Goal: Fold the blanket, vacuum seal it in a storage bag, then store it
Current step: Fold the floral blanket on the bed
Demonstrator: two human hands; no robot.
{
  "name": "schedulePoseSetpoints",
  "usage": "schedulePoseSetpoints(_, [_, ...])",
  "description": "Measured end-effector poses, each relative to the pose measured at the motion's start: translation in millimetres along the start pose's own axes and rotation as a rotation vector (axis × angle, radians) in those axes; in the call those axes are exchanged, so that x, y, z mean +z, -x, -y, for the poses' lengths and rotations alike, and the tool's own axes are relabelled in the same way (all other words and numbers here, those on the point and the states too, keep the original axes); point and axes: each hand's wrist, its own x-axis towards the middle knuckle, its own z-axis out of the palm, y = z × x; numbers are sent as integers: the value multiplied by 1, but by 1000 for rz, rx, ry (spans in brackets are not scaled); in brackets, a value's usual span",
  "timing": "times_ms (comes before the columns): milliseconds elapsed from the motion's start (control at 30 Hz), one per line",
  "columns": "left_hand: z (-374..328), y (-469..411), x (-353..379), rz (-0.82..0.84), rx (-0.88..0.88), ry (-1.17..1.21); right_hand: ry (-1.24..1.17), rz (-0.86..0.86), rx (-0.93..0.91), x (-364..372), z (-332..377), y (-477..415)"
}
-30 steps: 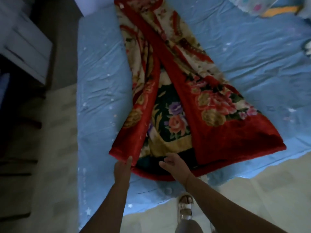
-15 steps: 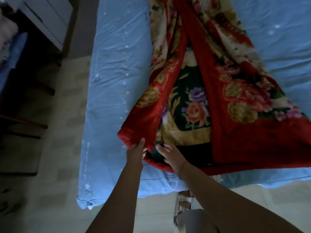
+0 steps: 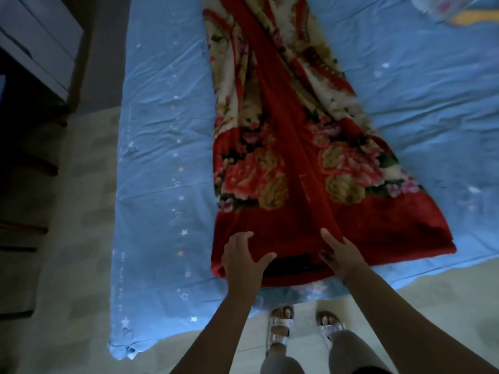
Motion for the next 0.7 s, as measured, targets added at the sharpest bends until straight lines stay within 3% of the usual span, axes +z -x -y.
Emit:
schedulePoseSetpoints(67, [-22, -16, 19, 271, 174, -78, 54, 30, -15, -7, 3, -4])
schedulePoseSetpoints(167, [-64, -31, 52, 626, 77, 81, 47, 168, 22, -6, 0, -14])
schedulePoseSetpoints(233, [-75, -38, 74, 613, -90, 244, -13, 227, 80, -10, -4, -22])
schedulePoseSetpoints(333, [-68, -47, 100, 521, -107, 178, 1, 252, 134, -28, -15, -31])
schedulePoseSetpoints(467, [-64, -47, 115, 678, -156, 189, -56, 339, 220, -47, -39, -36])
schedulePoseSetpoints(533, [-61, -47, 119, 675, -132, 147, -67, 382, 250, -49, -42, -39])
schedulePoseSetpoints(700, [-50, -56, 123, 457, -67, 2, -139, 209, 283, -68, -49, -52])
